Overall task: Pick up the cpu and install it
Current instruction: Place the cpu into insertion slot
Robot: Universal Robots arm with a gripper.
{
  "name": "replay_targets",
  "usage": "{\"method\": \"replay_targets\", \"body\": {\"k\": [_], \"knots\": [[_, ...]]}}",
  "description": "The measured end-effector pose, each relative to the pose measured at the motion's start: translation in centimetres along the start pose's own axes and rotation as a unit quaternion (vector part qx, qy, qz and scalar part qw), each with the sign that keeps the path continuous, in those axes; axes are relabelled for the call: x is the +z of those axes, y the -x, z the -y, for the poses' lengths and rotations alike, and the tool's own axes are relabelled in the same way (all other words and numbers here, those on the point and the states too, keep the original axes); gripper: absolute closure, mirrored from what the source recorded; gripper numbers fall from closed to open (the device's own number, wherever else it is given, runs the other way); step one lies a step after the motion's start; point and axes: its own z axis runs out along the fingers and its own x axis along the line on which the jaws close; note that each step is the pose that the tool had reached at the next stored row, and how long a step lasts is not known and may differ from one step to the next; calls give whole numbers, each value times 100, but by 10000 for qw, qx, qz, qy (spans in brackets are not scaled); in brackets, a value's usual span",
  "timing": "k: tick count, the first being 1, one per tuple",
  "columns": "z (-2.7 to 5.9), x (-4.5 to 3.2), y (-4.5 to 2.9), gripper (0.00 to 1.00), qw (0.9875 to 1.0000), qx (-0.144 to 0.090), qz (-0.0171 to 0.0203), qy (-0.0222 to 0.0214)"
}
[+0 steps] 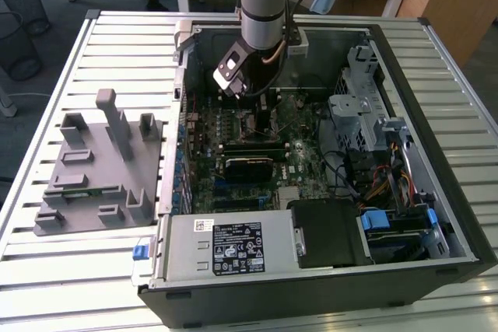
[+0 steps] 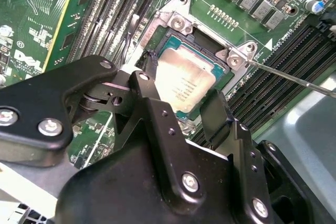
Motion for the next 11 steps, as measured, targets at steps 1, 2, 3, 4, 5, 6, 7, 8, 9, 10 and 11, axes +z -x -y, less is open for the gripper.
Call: {"method": "replay_targets", "body": {"k": [1,2,3,4,5,6,7,8,9,10,11], "knots": [[0,1,-1,40,10000,1,-4,0],[0,1,-1,40,10000,2,-6,0],[0,2,-3,40,10000,5,-11,0],[0,3,-5,40,10000,9,-16,1],[0,3,-9,40,10000,17,-19,1],[0,4,-12,40,10000,26,-20,0],[0,4,-15,40,10000,36,-20,-1],[0,4,-18,40,10000,45,-21,-1],[0,7,-23,40,10000,55,-27,0],[-1,7,-27,40,10000,65,-27,-1],[-1,7,-29,40,10000,74,-28,-1]]}}
